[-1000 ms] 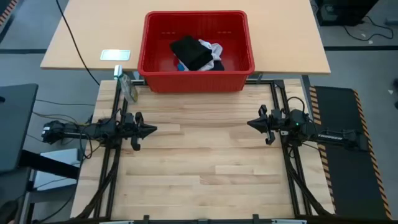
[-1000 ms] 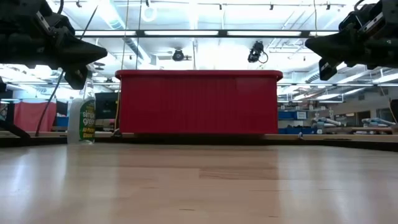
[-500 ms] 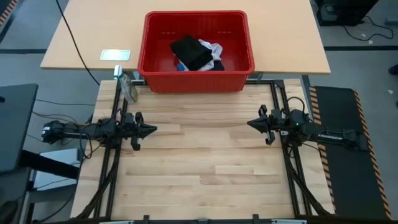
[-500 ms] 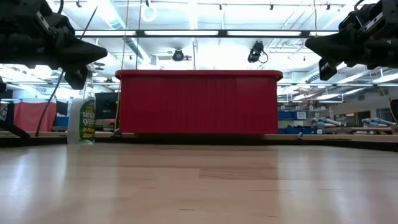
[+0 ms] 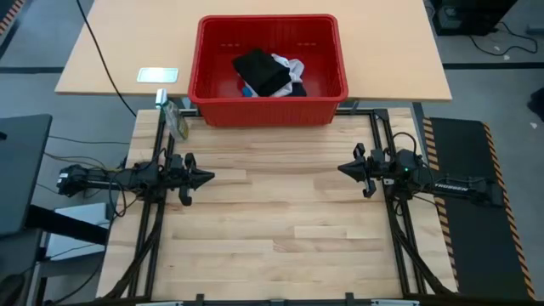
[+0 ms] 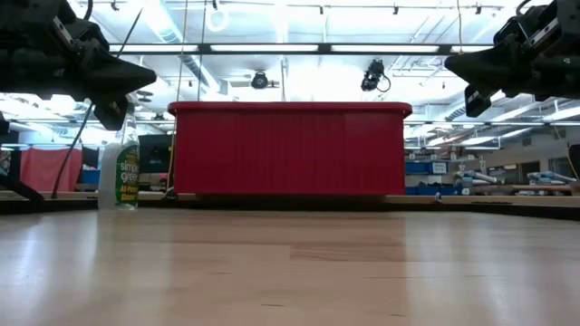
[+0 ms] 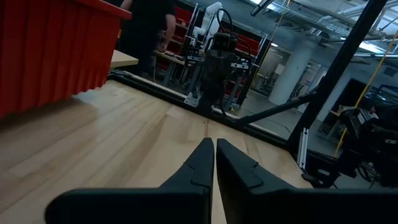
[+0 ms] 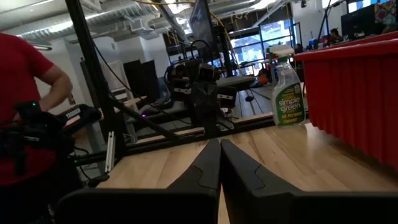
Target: Fold laundry
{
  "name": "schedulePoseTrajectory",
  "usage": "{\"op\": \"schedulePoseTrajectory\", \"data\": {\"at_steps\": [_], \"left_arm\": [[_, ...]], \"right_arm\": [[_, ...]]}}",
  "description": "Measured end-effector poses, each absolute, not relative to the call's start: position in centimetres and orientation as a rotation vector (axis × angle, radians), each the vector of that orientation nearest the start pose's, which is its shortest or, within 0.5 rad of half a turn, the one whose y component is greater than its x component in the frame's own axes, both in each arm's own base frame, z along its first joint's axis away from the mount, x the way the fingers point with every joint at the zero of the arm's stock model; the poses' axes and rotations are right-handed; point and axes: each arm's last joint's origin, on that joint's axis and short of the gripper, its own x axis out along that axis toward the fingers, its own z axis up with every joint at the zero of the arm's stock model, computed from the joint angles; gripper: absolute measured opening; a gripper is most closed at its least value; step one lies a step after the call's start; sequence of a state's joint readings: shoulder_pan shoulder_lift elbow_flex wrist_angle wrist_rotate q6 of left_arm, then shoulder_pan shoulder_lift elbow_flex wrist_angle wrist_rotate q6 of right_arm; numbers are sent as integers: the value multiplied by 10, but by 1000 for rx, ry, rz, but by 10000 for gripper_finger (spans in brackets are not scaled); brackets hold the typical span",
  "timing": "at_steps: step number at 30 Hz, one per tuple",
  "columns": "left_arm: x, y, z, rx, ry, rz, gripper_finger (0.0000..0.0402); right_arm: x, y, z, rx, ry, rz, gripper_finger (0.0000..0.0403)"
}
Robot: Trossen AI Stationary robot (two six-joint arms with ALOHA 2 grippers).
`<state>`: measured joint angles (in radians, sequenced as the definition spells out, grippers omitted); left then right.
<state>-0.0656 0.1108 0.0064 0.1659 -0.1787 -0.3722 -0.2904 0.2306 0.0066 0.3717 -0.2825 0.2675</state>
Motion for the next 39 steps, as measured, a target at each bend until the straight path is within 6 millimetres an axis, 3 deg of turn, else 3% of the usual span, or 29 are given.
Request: {"op": "schedulePoseTrajectory", "data": {"at_steps": [29, 39], "left_arm": [[103, 2, 174, -440, -116, 174, 20], [98, 5, 196, -543, -369, 208, 20]], "right_arm": [[107, -24, 182, 225, -141, 11, 16], [107, -24, 182, 225, -142, 11, 16]]}}
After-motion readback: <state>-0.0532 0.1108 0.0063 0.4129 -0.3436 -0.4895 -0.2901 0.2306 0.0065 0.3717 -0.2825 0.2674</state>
